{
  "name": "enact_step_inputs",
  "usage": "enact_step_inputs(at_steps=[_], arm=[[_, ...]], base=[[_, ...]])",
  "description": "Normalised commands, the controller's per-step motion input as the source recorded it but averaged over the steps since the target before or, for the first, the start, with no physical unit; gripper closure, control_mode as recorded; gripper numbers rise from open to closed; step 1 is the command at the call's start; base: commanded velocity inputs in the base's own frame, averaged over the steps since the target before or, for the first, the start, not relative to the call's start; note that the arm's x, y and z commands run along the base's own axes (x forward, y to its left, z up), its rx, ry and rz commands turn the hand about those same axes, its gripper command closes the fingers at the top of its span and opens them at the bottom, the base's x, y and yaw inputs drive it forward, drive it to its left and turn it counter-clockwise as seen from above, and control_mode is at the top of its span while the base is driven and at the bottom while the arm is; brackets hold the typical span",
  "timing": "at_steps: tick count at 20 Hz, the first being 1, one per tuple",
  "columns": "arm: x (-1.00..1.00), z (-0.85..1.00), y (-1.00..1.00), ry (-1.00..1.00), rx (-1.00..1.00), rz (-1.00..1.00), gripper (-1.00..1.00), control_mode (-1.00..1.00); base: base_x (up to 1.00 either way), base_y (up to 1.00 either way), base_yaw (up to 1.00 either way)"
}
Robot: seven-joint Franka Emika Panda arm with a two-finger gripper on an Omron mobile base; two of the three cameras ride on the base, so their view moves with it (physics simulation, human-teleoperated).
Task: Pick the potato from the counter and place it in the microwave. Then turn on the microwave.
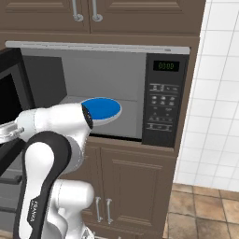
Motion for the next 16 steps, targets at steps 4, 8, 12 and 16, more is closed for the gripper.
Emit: enact_step_inputs(at_steps=[4,8,12,16], arm=[[0.0,0.0,-0.43,0.0,0.0,-0.3,-1.0,-1.0],[-0.04,0.0,-0.35,0.0,0.0,-0.32,-1.0,-1.0],[-0.13,0.0,-0.28,0.0,0.0,-0.34,-1.0,-1.0],[-0.03,0.0,-0.19,0.0,0.0,-0.38,-1.0,-1.0]], base=[[0.0,0.0,0.0],[0.0,0.0,0.0],[0.0,0.0,0.0],[0.0,0.0,0.0]])
